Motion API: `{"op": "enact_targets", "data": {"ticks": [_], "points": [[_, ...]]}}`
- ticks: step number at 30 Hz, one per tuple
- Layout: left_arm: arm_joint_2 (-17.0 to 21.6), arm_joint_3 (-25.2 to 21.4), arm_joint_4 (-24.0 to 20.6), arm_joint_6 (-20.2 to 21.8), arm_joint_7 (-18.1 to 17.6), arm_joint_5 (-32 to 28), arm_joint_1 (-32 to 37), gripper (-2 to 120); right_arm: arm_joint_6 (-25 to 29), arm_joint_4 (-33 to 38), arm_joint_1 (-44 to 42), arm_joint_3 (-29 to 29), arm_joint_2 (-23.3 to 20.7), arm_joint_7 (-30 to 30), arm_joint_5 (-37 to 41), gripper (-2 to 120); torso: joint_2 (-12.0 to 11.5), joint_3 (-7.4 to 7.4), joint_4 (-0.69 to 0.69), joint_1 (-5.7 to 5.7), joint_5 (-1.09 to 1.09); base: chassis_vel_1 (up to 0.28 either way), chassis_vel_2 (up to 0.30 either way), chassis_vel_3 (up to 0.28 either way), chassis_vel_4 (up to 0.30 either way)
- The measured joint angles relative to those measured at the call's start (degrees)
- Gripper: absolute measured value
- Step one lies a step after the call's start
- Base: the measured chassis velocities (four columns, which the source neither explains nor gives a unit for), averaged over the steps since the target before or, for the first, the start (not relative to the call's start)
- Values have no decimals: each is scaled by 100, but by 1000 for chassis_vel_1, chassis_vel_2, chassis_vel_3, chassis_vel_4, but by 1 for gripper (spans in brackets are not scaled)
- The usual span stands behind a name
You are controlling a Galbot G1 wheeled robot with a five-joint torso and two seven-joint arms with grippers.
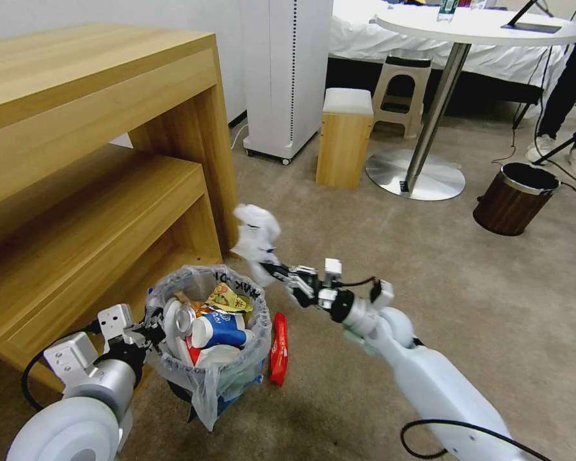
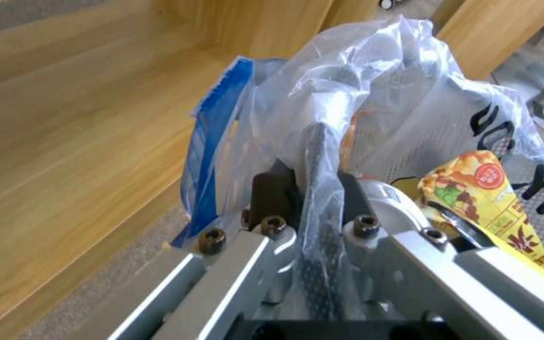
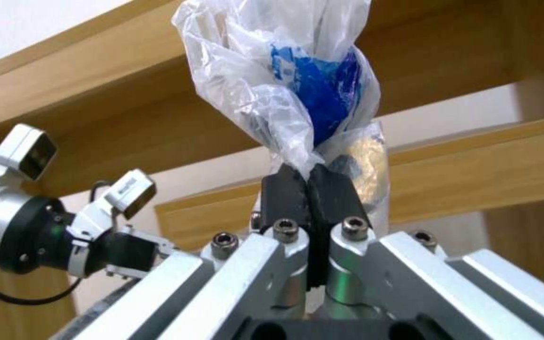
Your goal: Pick up the trash bin and place the garbage on the floor into it.
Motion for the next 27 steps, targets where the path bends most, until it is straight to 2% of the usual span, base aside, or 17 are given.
{"op": "enact_targets", "data": {"ticks": [7, 14, 17, 18, 21, 23, 26, 27], "points": [[1, -44, -46, 1, -2, -36, -2, 2, -419, -153, 307, -330, -26, -358, -142, 0, 0, 0, -1, 0, 0, 0, 0, 0, 0], [-25, -38, -53, 5, -2, -37, -27, 2, -999, -171, 329, -312, -156, -509, -573, 3, 0, 0, -1, 0, 0, 0, 0, 0, 0], [-28, -37, -40, 6, -2, -37, -41, 2, -1204, -100, 298, -232, -217, -524, -606, 20, 0, 0, -1, 0, 1, 0, 0, 0, 0], [-28, -37, -40, 6, -2, -37, -41, 2, -1204, -100, 298, -232, -217, -524, -606, 20, 0, 0, -1, 0, 1, 0, 0, 0, 0], [-31, -37, -13, 6, -2, -37, -58, 2, -1333, -7, 255, -130, -312, -527, -647, 34, 0, 0, -1, 0, 1, 0, 0, 0, 0], [-33, -36, -11, 6, -2, -37, -61, 2, -1360, 23, 237, -91, -343, -519, -656, 36, 0, 0, -1, 0, 1, 0, 0, 0, 0], [-34, -35, -5, 7, -2, -37, -65, 2, -1449, 116, 183, 78, -447, -393, -676, 50, 0, 0, -1, 0, 1, 0, 0, 0, 0], [-34, -35, -5, 7, -2, -37, -65, 2, -1449, 116, 183, 78, -447, -393, -676, 50, 0, 0, -1, 0, 1, 0, 0, 0, 0]]}}
